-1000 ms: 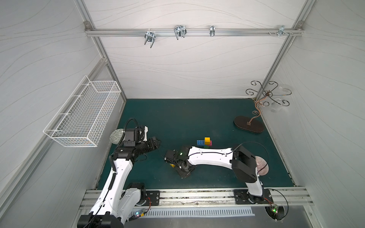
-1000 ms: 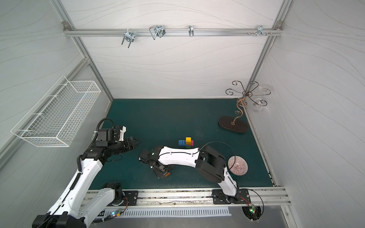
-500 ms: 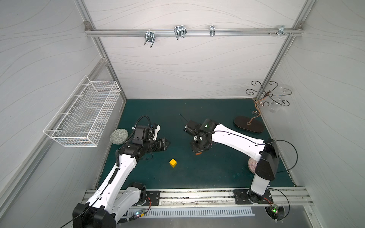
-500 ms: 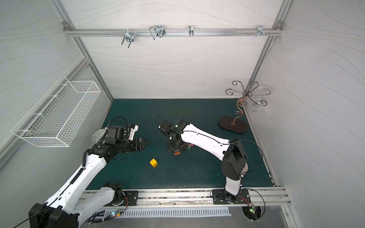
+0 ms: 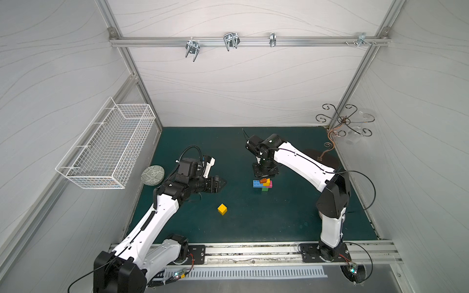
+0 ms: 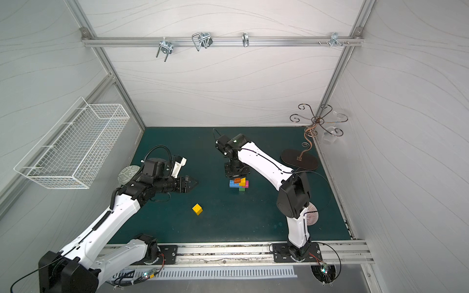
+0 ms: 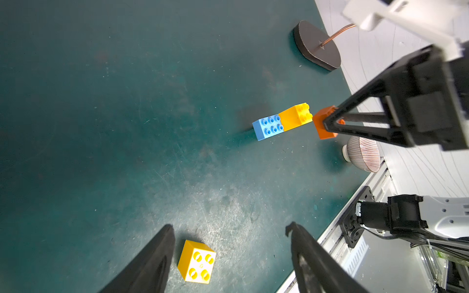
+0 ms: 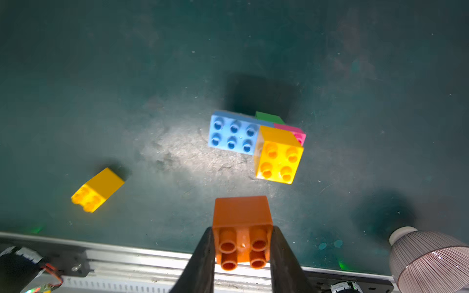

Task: Assemble the number 4 with lego
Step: Assemble the lego brick with the lego brick.

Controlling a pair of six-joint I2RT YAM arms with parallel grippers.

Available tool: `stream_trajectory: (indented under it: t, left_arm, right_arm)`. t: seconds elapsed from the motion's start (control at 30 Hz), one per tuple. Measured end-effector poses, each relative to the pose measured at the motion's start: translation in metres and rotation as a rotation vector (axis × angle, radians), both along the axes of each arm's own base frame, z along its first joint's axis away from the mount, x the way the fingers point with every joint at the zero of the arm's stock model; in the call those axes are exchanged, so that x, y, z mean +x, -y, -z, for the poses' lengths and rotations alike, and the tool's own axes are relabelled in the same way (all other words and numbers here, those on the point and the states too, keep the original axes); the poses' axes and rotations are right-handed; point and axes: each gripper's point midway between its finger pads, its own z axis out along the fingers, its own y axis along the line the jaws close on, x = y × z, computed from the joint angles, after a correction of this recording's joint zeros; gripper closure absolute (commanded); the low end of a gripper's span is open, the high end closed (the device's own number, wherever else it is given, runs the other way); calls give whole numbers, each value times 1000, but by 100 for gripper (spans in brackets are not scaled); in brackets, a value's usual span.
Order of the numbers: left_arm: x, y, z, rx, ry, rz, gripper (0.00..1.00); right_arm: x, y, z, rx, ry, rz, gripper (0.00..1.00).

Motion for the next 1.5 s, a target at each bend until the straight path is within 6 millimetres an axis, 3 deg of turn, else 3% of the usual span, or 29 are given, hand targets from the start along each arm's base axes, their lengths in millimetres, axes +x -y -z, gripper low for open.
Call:
stream_trajectory:
  t: [0.53,1.5]
  left_arm:
    - [-2,2,1,-8,-2,12,26]
    - [-1,1,1,-4,1,8,26]
  right_arm:
    - [20,18,19,-44,-31,54,76]
    - [24,22,26,-52,-50,103,78]
